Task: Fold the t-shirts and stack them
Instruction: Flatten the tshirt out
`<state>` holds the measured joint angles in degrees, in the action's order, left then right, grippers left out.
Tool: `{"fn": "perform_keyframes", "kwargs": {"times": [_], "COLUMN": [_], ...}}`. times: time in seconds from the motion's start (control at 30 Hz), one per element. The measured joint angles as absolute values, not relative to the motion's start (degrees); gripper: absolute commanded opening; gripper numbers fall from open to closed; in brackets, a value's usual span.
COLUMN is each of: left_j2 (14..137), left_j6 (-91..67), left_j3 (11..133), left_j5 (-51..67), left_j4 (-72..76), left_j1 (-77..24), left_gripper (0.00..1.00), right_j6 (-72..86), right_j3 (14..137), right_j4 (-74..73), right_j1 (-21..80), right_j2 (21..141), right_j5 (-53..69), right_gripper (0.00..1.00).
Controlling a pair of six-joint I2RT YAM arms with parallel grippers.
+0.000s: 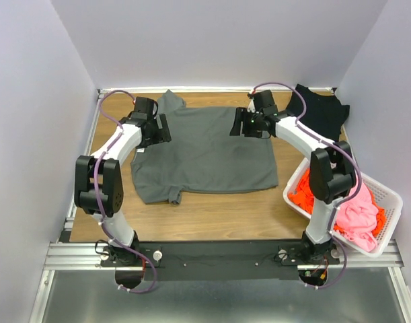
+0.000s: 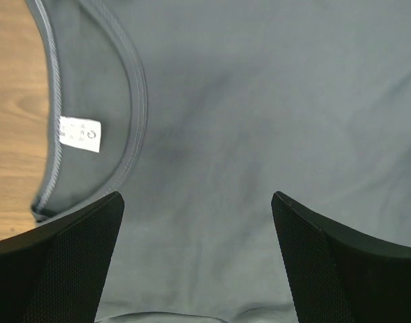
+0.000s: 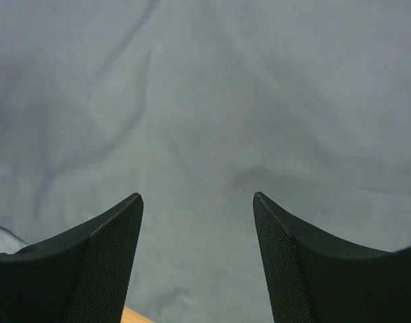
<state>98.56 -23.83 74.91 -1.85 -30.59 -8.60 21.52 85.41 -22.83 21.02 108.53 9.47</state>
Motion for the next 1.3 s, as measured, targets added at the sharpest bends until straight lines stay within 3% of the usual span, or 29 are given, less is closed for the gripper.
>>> {"fn": "perform_keyframes", "kwargs": {"times": [0.67, 1.3], "left_j2": [109.43, 124.14], "left_j6": [-24.08, -20.51], "left_j3": [74.04, 95.68], "left_j5": [-1.28, -1.48], "left_j4": [-26.52, -28.45], "left_j1": [-8.6, -8.64], "left_gripper": [0.98, 0.98], "right_j6": [22.06, 23.33], "right_j3": [83.24, 98.26], "right_j4": [-23.14, -25.39], "right_j1": [20.4, 19.75], "right_j2": [117.21, 127.37], "right_j5": [10.33, 8.34], "right_gripper": [0.73, 0.73]}}
